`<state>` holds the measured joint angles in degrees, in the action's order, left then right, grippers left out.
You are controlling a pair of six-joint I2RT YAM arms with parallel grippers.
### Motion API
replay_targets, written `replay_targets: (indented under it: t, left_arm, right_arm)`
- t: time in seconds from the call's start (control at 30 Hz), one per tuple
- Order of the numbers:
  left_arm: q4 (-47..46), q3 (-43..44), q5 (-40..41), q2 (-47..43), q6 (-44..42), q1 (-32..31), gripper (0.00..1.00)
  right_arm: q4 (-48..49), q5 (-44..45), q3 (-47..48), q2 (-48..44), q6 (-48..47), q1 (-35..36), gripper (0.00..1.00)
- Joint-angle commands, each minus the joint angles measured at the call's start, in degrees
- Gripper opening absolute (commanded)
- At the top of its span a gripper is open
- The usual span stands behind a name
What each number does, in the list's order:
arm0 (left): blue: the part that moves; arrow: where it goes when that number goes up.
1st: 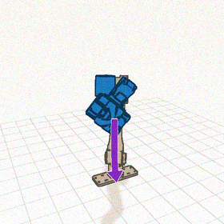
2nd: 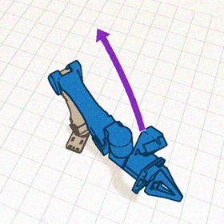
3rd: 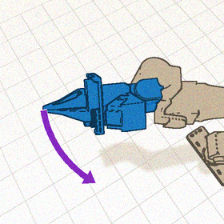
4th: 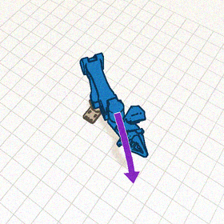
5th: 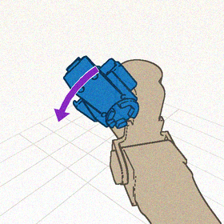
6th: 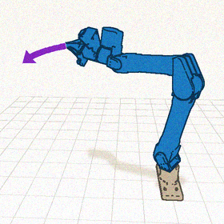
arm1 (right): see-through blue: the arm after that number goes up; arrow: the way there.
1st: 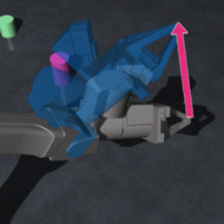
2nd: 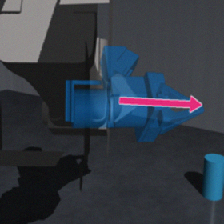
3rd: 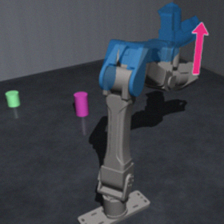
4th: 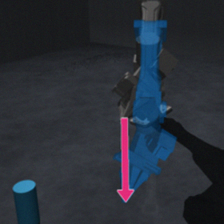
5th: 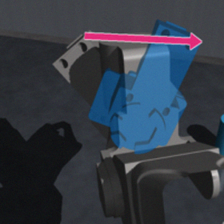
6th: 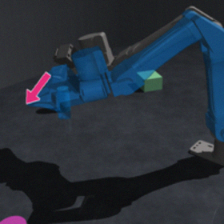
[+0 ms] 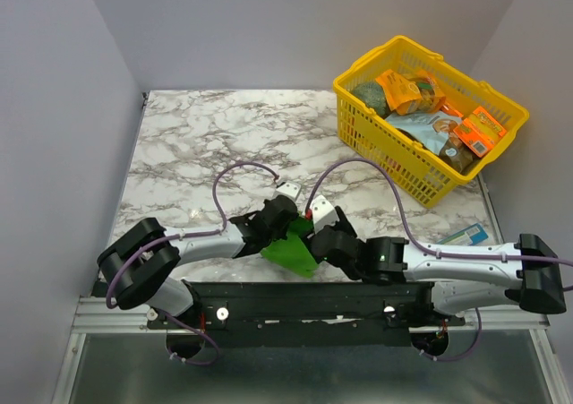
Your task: Fold the paper box
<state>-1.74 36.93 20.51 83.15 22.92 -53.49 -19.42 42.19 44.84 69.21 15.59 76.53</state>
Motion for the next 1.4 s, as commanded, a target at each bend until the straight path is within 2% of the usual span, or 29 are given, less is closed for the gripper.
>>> replay_targets:
  t: [0.0,0.03,0.07,0.13,0.2,0.23,0.43,0.53,0.63,0.8,0.93,1.1,1.23,1.37]
  left_arm:
    - [-3.2,-2.0,8.1,-0.3,-1.3,0.6,0.0]
    - [-3.4,-2.1,8.5,-0.5,-1.1,0.7,0.0]
    - [-3.5,-2.2,8.5,-0.9,-1.0,0.6,0.04]
    - [-3.7,-2.6,8.4,-1.4,-0.9,0.6,0.21]
    - [-3.9,-3.3,8.4,-2.3,-0.7,0.7,0.28]
    - [-4.0,-3.6,8.3,-2.6,-0.6,0.6,0.35]
    - [-5.9,-6.7,6.4,-6.4,0.3,0.8,0.52]
    - [-8.4,-8.7,2.6,-8.9,-0.7,0.8,0.61]
    - [-12.2,-12.7,-0.5,-11.9,-1.5,0.8,0.64]
    - [-19.7,-19.3,-4.7,-14.4,-1.4,3.0,0.65]
    - [-33.6,-24.0,-9.6,-14.4,-2.4,5.9,0.64]
    - [-42.7,-25.6,-15.3,-10.8,-4.6,9.1,0.64]
    - [-49.3,-25.2,-19.4,-7.0,-4.1,11.7,0.63]
    - [-52.0,-24.0,-21.9,-2.0,-4.9,12.0,0.61]
  right_arm:
    - [-0.5,-4.3,1.0,-2.6,8.8,-2.2,0.74]
    - [-0.5,-5.4,0.6,-2.8,10.0,-3.6,0.74]
    - [-0.5,-7.0,0.3,-3.2,10.9,-4.2,0.74]
    - [-0.6,-8.6,-0.5,-4.3,12.9,-5.9,0.75]
    - [-0.6,-10.2,-0.8,-4.7,13.7,-7.0,0.76]
    - [-0.6,-10.5,-0.9,-5.1,13.7,-7.7,0.76]
    - [-0.6,-12.0,-1.0,-6.1,14.9,-8.3,0.77]
    - [-0.6,-12.7,-1.1,-6.5,15.8,-8.4,0.77]
    - [-0.6,-13.8,-1.2,-7.2,16.6,-8.9,0.77]
    - [-0.4,-17.8,-2.2,-9.2,20.2,-11.7,0.77]
    - [0.4,-23.7,-3.9,-11.5,24.0,-16.8,0.77]
    - [4.2,-35.2,-8.2,-13.3,30.2,-22.8,0.76]
    - [6.9,-38.2,-9.5,-13.3,32.1,-24.5,0.76]
    - [7.2,-39.6,-9.6,-12.8,32.7,-25.0,0.76]
